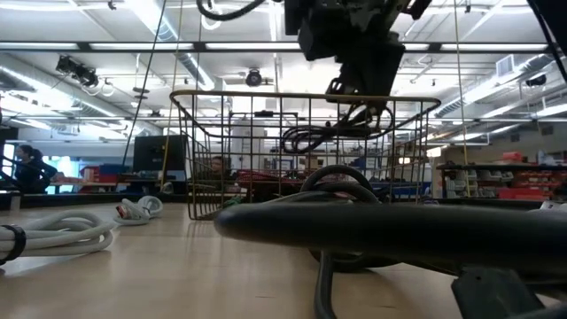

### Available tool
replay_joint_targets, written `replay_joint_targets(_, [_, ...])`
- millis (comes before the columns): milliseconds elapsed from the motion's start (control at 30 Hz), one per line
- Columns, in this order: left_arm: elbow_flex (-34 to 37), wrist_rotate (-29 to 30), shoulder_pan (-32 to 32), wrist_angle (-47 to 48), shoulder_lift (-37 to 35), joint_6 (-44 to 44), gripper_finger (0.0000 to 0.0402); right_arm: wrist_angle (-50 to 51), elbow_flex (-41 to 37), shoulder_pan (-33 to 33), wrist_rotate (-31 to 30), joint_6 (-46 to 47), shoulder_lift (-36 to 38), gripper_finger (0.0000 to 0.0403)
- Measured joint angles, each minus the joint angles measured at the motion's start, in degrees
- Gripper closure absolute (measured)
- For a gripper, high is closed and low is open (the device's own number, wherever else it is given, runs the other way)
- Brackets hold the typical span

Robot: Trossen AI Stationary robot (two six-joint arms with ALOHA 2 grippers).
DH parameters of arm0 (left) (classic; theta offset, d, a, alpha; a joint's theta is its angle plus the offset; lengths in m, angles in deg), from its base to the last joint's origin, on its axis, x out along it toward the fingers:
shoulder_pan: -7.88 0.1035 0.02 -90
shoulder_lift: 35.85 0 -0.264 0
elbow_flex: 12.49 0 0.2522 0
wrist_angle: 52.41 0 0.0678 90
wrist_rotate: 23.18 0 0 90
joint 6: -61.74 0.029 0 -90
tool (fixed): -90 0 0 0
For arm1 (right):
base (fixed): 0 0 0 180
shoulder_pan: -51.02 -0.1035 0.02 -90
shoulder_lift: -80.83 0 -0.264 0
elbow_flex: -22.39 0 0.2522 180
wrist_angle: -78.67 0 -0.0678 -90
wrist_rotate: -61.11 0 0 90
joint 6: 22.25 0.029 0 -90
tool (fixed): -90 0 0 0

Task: Pick and place USB-C Cables
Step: Put the top black USB cable into the gold wire basket

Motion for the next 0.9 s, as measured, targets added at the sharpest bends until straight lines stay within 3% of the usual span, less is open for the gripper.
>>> replay_joint_targets(333, [0.00, 0.00, 0.00, 0.01, 0.00, -0.02, 0.0271, -4.59, 0.00, -1.05, -4.58, -1.11, -0.06, 0.0385])
replay_joint_targets(467, [0.00, 0.00, 0.00, 0.02, 0.00, -0.02, 0.0271, -4.43, 0.00, -1.20, -5.36, -0.52, -0.06, 0.0338])
replay_joint_targets(633, [0.00, 0.02, 0.00, 0.02, 0.00, -0.04, 0.0271, -4.28, 0.00, -2.07, -10.99, 1.32, 0.00, 0.0288])
replay_joint_targets(900, [0.00, 0.04, 0.00, 0.02, 0.00, -0.82, 0.0271, -4.39, 1.97, -3.17, -22.17, 6.79, 2.86, 0.0274])
